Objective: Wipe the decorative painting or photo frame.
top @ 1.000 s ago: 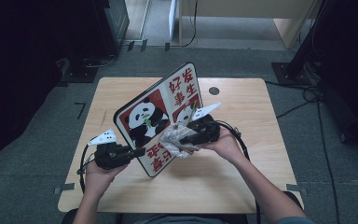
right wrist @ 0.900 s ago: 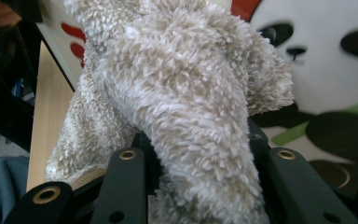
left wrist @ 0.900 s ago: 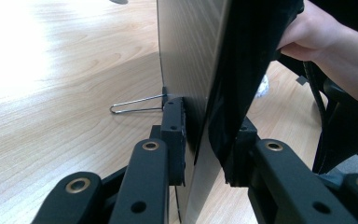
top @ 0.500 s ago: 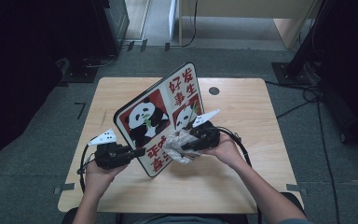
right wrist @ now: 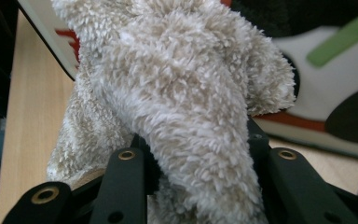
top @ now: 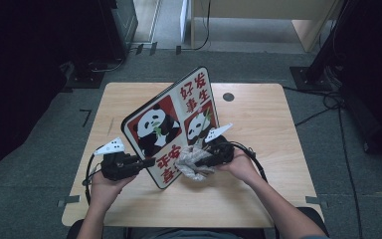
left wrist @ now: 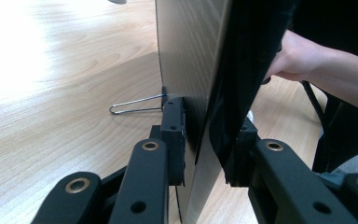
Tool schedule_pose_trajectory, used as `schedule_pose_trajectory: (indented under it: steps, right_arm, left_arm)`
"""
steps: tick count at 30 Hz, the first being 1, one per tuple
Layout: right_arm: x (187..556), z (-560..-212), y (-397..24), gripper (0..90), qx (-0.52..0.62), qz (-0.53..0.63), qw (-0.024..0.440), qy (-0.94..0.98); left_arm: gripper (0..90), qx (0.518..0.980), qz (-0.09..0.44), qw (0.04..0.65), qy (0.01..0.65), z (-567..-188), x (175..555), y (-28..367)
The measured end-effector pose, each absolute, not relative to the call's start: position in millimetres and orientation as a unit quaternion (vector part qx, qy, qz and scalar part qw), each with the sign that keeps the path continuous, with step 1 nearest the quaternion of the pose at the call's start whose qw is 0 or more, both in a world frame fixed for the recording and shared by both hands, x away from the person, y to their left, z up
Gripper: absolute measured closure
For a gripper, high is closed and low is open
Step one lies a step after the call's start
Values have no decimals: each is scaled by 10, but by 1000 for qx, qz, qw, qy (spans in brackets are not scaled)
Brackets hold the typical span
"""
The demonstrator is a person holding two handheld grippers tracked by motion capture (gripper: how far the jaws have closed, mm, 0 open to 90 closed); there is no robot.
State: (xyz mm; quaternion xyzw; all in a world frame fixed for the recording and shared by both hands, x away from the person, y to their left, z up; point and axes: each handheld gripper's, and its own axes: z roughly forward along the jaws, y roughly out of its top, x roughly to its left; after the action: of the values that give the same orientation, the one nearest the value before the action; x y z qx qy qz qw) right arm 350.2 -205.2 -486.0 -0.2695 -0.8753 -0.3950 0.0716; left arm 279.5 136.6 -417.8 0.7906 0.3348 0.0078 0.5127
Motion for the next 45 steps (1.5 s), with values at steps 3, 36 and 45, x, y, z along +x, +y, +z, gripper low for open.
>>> schedule_pose_trajectory:
  steps: [3,36,45]
  right_arm:
    - [3500,-4904,-2058,634,-274,-391,76,-875]
    - [3531,-3519,-1785,645,-240,-464,57,-851]
    - [3579,-2984,-1558,644,-202,-486,32,-849]
  left_arm:
    - [739,790,7,513,335,-4178,2796,1366]
    - [745,788,9,515,339,-4181,2794,1365]
    - [748,782,9,520,343,-4192,2788,1369]
